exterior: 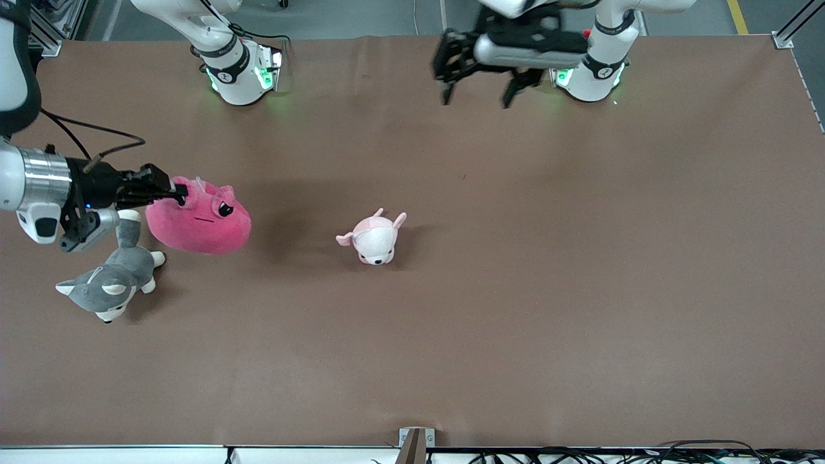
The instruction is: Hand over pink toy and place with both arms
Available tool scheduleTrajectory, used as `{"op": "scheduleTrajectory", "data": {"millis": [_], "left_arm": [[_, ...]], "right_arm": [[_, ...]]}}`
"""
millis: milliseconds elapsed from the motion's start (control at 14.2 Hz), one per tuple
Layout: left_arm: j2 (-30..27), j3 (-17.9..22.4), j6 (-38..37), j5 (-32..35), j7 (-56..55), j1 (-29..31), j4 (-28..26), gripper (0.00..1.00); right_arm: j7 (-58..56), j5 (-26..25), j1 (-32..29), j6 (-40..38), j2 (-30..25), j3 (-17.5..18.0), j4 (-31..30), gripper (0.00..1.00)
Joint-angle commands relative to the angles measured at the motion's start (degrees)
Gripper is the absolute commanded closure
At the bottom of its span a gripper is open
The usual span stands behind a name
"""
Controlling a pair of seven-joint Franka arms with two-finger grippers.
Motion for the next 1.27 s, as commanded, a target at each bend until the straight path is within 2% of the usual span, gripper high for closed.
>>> {"op": "scheduleTrajectory", "data": {"millis": [0,212,423,635,988,1199], "left_arm": [[-5.15,-0.19,-7.35,0.15,6.78,5.94,-1.24,0.00],[-5.95,-0.19,-12.56,0.06,13.29,12.43,-1.51,0.00],[-5.86,-0.19,-14.06,-0.38,22.68,19.38,-2.91,0.00],[-5.95,-0.19,-13.97,-2.57,30.86,26.67,-3.71,0.00],[-5.16,-0.10,-13.71,-3.63,44.40,36.79,-3.88,0.00],[-3.67,-0.10,-10.29,-4.16,45.21,38.12,-3.79,0.00]], "right_arm": [[-1.67,-0.55,-3.09,1.63,7.43,0.99,3.92,0.99],[-3.70,0.06,-3.55,2.34,14.21,1.08,9.71,0.99],[-3.88,2.09,-4.16,6.46,17.91,1.08,11.05,0.98],[-3.79,2.18,-3.90,6.82,19.85,1.08,11.05,0.99],[-5.55,6.92,-5.39,5.34,20.56,1.26,10.78,0.99],[-5.64,7.01,-5.48,3.83,21.26,1.26,10.78,0.99]]}}
